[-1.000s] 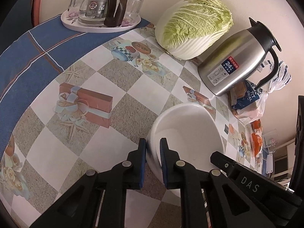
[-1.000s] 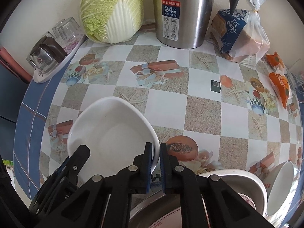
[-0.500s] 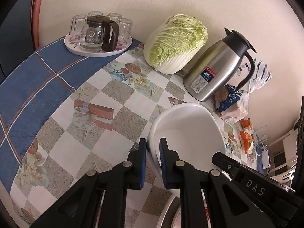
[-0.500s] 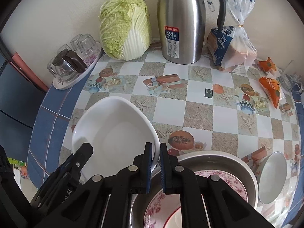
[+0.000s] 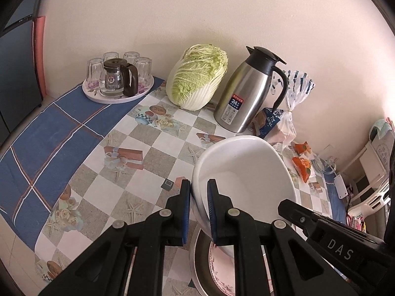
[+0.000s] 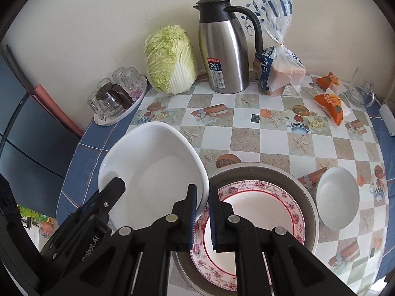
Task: Organize plates and bowls
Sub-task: 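Lift and carry the white square bowl over the basin with the right tool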
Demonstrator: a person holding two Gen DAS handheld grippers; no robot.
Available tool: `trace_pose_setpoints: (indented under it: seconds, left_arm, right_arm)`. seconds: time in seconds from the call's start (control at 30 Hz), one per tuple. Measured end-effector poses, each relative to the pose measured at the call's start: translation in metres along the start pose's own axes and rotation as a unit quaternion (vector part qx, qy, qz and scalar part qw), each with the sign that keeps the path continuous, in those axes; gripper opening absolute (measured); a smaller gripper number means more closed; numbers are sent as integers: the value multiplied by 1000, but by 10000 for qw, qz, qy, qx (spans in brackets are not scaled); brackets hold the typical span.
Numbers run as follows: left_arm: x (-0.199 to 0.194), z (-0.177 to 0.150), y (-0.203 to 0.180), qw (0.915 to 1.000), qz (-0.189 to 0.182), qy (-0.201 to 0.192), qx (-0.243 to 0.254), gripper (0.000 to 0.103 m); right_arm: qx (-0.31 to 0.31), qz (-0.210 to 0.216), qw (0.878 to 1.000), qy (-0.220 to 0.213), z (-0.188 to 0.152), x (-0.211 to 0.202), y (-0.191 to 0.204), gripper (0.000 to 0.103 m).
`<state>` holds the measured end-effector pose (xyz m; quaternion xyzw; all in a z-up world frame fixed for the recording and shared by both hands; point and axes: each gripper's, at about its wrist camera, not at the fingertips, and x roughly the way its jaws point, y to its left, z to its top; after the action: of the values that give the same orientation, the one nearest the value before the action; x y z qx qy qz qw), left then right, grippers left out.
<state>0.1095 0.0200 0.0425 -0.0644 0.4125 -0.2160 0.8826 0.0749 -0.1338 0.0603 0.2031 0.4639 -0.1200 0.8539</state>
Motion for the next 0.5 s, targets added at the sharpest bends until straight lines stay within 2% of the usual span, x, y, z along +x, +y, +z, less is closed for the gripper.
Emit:
trace_pose_setpoints:
  seconds: [0.27,0.5]
  left_arm:
    - [-19,-21,-23,9985,132,-93,518,14]
    - [-21,-29,-46,9954,265,-84,917,14]
  right_arm:
    - [375,306,9981,-375,-35,-25,-23,10]
    - [662,437,9954,-540,-57,-27,-45,11]
